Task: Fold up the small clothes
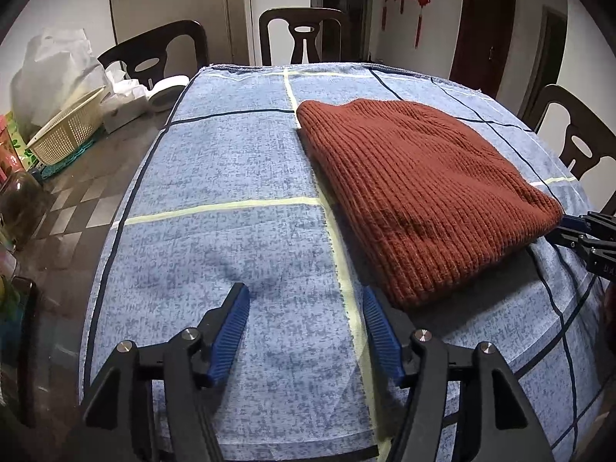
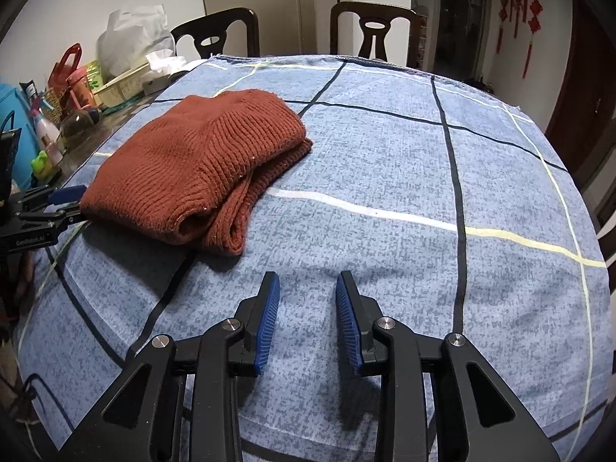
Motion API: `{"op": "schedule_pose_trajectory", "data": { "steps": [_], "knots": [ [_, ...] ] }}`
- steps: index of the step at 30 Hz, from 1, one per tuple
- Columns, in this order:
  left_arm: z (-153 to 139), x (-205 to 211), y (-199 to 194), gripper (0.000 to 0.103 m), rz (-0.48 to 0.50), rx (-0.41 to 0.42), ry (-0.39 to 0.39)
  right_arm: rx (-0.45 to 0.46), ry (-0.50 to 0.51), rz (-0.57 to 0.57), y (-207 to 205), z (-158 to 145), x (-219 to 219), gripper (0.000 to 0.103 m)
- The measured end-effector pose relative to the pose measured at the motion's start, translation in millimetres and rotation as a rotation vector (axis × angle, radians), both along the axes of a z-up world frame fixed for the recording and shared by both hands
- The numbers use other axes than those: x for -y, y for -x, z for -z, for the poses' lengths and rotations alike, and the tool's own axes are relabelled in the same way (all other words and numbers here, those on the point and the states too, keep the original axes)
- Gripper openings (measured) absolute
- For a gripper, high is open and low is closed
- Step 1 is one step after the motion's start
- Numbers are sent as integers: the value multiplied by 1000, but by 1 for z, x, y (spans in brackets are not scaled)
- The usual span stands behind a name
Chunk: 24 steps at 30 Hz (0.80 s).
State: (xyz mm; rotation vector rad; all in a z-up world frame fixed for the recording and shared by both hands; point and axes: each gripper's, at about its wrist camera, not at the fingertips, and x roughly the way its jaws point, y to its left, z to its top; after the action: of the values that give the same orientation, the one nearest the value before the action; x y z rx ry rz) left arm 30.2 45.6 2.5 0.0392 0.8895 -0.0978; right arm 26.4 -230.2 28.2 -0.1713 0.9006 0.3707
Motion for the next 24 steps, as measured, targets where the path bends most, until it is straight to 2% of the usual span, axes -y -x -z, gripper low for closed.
{"op": "schedule_pose_trajectory", "data": {
  "steps": [24],
  "knots": [
    [-1,0,0,65,1,0,-3,2,4,-2,0,1,1,32]
  ]
}}
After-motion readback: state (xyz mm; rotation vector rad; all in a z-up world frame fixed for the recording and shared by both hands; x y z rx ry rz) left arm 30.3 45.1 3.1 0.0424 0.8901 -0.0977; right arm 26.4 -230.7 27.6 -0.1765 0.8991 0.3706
